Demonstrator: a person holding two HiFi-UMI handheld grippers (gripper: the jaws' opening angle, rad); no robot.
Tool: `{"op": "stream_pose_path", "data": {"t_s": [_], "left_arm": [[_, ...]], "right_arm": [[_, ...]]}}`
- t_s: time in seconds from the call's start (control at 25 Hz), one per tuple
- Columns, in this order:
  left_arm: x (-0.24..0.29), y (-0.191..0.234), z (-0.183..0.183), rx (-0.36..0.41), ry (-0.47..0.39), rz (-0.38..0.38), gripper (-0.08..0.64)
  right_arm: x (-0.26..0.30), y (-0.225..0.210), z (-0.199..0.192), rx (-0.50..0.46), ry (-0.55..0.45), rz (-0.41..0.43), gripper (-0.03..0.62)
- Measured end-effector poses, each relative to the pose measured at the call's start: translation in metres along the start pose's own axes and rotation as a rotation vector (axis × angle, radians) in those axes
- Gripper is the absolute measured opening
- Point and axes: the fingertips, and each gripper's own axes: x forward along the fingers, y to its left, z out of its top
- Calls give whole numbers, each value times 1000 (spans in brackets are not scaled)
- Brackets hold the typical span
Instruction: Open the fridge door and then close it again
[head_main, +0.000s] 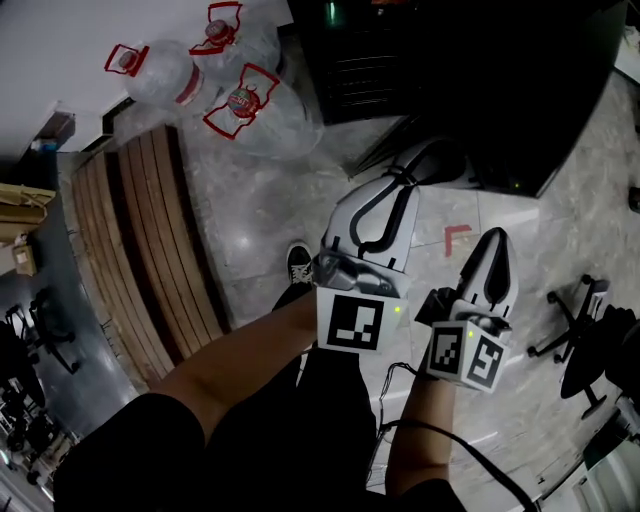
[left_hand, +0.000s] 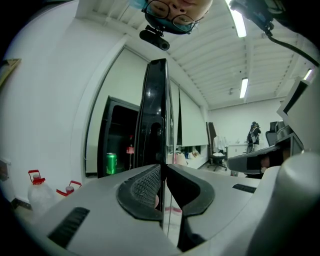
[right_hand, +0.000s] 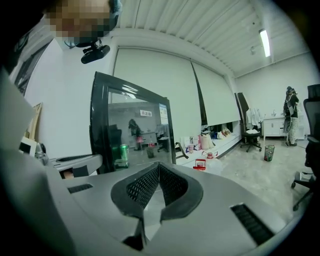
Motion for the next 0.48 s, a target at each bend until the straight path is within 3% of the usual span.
{"op": "stream_pose_path", "data": {"t_s": [0.48], "left_arm": [[0,-11,-2,7,11,-9,43]], "right_arm": [[-11,-17,-3,19,1,-31,15]]}}
